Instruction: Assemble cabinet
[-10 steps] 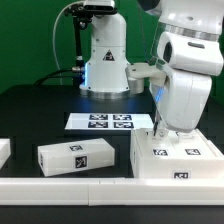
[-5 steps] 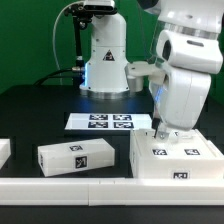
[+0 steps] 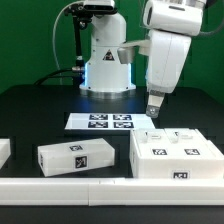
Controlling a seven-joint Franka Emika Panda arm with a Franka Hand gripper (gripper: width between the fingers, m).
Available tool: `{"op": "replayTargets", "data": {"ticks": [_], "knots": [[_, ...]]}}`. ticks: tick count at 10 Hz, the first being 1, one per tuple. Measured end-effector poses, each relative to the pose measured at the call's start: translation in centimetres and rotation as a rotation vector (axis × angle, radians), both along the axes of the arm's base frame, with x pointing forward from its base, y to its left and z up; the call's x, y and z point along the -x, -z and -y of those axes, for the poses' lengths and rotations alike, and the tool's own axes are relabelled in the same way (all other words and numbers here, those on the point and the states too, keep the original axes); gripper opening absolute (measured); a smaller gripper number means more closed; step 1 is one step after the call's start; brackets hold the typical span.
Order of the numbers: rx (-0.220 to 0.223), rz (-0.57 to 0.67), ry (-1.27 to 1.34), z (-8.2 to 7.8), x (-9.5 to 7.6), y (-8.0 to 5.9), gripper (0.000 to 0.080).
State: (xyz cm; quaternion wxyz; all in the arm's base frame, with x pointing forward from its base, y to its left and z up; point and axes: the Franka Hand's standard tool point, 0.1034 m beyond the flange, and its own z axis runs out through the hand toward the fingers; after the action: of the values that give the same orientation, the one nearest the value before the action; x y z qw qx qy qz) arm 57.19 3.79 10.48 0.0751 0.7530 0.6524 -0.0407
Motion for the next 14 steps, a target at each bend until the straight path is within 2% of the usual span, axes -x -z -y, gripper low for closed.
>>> {"op": "replayTargets", "data": {"ticks": [1, 2, 4, 5, 6, 7, 10, 12, 14], "knots": [[-0.009, 0.023, 0.014, 0.3, 0.2, 0.1, 0.0796], [-0.025, 0.056, 0.102, 0.9, 1.6, 0.3, 0.0797], [-0.056, 0.094, 0.300, 0.5, 4.0, 0.0, 0.0797], [-0.083, 0.125, 0.410, 0.0, 5.2, 0.4, 0.0797], [-0.092, 0.128, 0.512, -0.1, 5.9, 1.1, 0.0797], [-0.107, 0.130, 0.570, 0.2, 5.5, 1.1, 0.0797], [-0.127, 0.152, 0.784, 0.0, 5.5, 1.2, 0.0797], [-0.191, 0.223, 1.082, -1.0, 6.1, 3.1, 0.0797], [-0.248, 0.259, 1.282, -1.7, 6.3, 4.1, 0.0797]]}}
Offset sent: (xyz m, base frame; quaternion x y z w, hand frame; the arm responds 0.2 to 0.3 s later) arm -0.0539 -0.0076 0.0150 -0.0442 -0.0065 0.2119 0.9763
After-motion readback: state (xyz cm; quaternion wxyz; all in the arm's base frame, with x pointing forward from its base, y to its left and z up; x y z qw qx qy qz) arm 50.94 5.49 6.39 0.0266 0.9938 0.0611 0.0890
